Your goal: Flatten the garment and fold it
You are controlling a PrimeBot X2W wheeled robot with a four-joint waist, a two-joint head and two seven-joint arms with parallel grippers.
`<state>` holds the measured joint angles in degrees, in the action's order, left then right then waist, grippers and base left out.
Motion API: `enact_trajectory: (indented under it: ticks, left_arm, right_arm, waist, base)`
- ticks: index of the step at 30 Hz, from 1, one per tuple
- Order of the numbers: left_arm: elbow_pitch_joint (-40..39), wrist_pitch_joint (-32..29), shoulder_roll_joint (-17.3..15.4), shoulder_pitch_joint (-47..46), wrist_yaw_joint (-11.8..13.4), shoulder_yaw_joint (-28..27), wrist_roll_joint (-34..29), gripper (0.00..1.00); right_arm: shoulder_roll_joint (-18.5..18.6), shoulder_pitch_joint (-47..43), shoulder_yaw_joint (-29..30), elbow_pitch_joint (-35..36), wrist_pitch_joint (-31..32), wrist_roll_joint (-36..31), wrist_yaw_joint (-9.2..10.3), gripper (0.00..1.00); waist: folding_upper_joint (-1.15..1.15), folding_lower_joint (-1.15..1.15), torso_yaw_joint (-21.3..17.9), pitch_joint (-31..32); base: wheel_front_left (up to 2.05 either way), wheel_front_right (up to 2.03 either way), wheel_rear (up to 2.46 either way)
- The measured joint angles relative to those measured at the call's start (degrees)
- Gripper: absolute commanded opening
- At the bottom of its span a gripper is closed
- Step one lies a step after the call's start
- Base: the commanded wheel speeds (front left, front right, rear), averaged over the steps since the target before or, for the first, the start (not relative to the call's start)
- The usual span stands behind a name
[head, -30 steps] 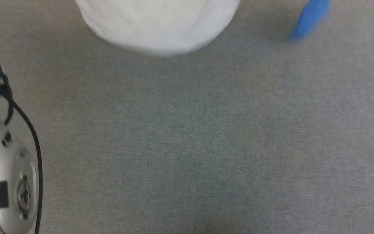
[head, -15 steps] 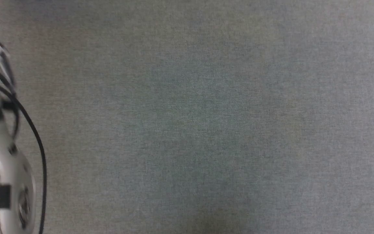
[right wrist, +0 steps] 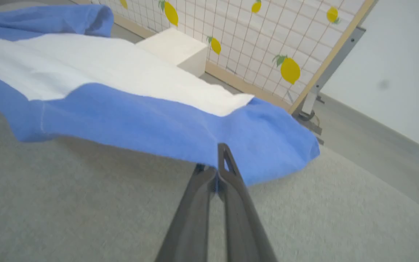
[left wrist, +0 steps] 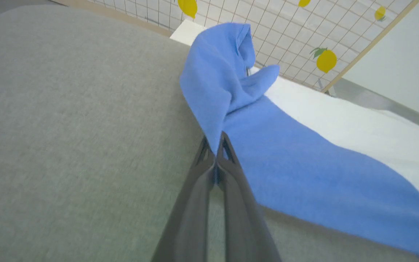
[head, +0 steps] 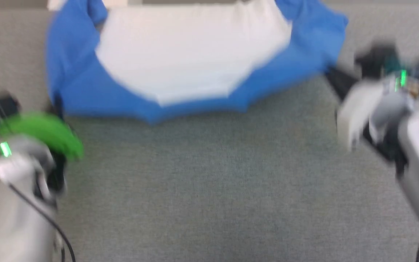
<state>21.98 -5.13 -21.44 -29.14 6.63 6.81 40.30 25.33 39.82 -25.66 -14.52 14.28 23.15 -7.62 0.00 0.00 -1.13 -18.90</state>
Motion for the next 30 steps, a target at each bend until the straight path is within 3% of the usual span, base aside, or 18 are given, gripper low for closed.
enact_trajectory:
  ticks: [6, 12, 22, 28, 29, 30]
  left_arm:
    - [-7.15, -0.69, 1.40, 14.98, 4.10, 0.47, 0.07, 0.00]
    - [-11.78, -1.53, 2.10, 25.50, 6.68, 0.52, 0.58, 0.00]
    - [-16.92, -4.77, 2.31, 36.42, 10.65, 2.82, 0.05, 0.00]
    - [-16.31, -4.66, 3.60, 38.57, 10.94, 4.78, -0.01, 0.00]
    - [-15.71, -3.63, 3.94, 38.52, 10.63, 4.85, -0.09, 0.28]
    - [-15.16, -2.81, 4.15, 38.47, 10.42, 4.92, -0.18, 0.64]
  right_arm:
    - [0.64, -18.03, 3.80, 7.19, 2.32, 0.38, 0.01, 0.00]
    - [-2.16, -32.18, 8.29, 12.95, 6.50, -2.21, 0.01, 0.00]
    - [-7.66, -48.82, 14.88, 21.90, 18.11, -5.37, 0.01, 0.00]
    - [-9.98, -53.17, 15.53, 21.91, 19.38, -6.37, 0.03, 0.00]
    - [-10.27, -53.33, 15.51, 21.28, 18.69, -6.59, 0.03, 0.00]
    - [-10.54, -53.38, 15.58, 20.69, 17.73, -6.84, 0.03, 0.16]
  waist:
    - [0.00, 0.00, 0.84, 5.53]
    - [0.00, 0.00, 1.85, 10.26]
    - [0.00, 0.00, 2.75, 15.33]
    - [0.00, 0.00, 2.75, 15.96]
    - [0.00, 0.00, 2.74, 15.98]
    - [0.00, 0.00, 2.73, 16.01]
  base:
    - [0.00, 0.00, 0.00]
    - [0.00, 0.00, 0.00]
    - [0.00, 0.00, 0.00]
    - [0.00, 0.00, 0.00]
    - [0.00, 0.00, 0.00]
    - [0.00, 0.00, 0.00]
